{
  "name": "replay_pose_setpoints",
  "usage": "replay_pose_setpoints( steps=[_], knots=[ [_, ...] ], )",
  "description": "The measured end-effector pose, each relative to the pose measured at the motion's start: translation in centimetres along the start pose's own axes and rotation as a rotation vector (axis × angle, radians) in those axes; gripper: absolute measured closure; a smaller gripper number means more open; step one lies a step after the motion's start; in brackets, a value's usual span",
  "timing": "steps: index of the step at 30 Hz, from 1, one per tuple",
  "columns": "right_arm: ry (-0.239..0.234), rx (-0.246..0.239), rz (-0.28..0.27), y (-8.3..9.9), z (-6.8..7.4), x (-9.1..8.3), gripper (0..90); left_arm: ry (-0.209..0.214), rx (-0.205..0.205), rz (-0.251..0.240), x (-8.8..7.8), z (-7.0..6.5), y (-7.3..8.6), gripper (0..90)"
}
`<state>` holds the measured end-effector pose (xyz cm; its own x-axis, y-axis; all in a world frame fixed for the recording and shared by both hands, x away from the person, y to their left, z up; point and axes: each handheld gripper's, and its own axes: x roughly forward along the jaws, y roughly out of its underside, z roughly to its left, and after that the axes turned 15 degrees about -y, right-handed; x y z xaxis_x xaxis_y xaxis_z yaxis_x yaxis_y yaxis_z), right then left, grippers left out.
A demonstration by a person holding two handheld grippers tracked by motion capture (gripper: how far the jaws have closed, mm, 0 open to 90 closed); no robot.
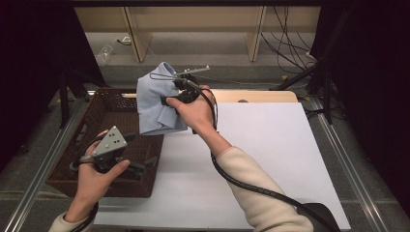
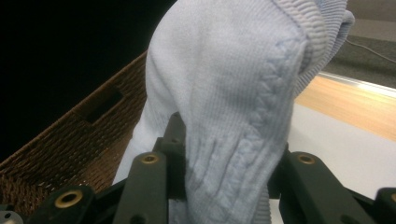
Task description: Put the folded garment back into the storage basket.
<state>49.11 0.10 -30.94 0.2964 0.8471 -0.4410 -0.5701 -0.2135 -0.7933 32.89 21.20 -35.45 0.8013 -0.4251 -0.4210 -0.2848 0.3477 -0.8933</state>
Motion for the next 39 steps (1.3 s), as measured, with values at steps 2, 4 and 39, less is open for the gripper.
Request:
replay_pose_setpoints(
  steps=[2, 4, 39],
  knots=[
    [-0.001, -0.004, -0.001, -0.1, 0.1, 0.2, 64.2, 0.0, -0.002, 0.0, 0.0, 0.0, 0.0, 0.0],
    [-0.002, -0.007, -0.001, -0.1, 0.3, 0.3, 64.2, 0.0, -0.001, 0.0, 0.0, 0.0, 0.0, 0.0],
    [-0.038, -0.039, 0.045, -1.7, 2.0, 4.1, 64.0, 0.0, 0.0, -0.005, -0.1, 0.1, 0.0, 0.0]
  ],
)
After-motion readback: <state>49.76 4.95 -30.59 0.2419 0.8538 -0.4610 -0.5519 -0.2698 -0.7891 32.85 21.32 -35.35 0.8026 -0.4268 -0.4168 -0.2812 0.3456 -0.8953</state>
